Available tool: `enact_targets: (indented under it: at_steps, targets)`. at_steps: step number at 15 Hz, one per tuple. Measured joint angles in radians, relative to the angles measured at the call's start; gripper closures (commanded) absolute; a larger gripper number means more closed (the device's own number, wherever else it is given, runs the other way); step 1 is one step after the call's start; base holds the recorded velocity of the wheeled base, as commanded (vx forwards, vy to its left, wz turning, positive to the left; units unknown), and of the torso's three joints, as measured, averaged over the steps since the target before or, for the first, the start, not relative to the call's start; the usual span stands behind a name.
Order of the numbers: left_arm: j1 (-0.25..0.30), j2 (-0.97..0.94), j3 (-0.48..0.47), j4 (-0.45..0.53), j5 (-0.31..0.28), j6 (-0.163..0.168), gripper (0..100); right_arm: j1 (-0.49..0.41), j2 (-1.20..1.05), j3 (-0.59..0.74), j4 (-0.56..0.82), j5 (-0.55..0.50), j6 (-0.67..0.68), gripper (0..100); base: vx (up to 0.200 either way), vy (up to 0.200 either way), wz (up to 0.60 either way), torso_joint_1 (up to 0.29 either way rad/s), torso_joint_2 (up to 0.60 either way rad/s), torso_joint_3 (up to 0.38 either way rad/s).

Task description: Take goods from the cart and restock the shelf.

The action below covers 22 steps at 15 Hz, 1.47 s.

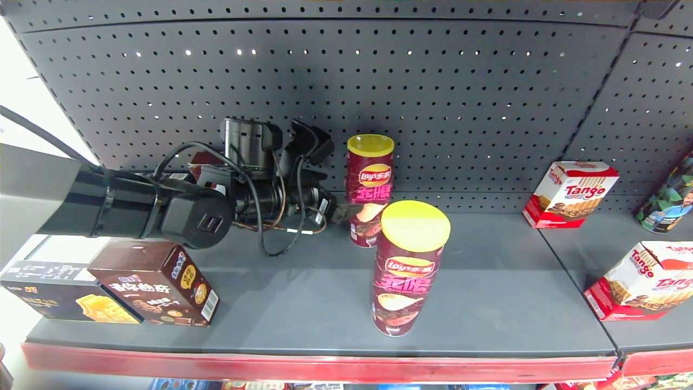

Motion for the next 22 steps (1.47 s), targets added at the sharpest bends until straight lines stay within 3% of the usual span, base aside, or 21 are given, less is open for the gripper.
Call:
enact_targets:
  at_steps: [7, 11, 15, 22]
  targets:
    - [0.0, -0.03, 0.027, -0.001, 0.007, 0.006, 0, 0.0, 0.0, 0.0, 0.0, 0.0, 0.0, 0, 0.0, 0.0, 0.0, 0.0, 0.0, 0.0]
    - [0.006, -0.077, 0.071, 0.003, 0.102, 0.016, 0, 0.0, 0.0, 0.0, 0.0, 0.0, 0.0, 0, 0.0, 0.0, 0.0, 0.0, 0.0, 0.0]
    - [0.007, -0.095, 0.076, 0.011, 0.214, 0.093, 0, 0.0, 0.0, 0.0, 0.0, 0.0, 0.0, 0, 0.0, 0.0, 0.0, 0.0, 0.0, 0.0]
    - [-0.003, -0.023, 0.042, 0.001, 0.232, 0.095, 0, 0.0, 0.0, 0.0, 0.0, 0.0, 0.0, 0, 0.0, 0.0, 0.0, 0.0, 0.0, 0.0]
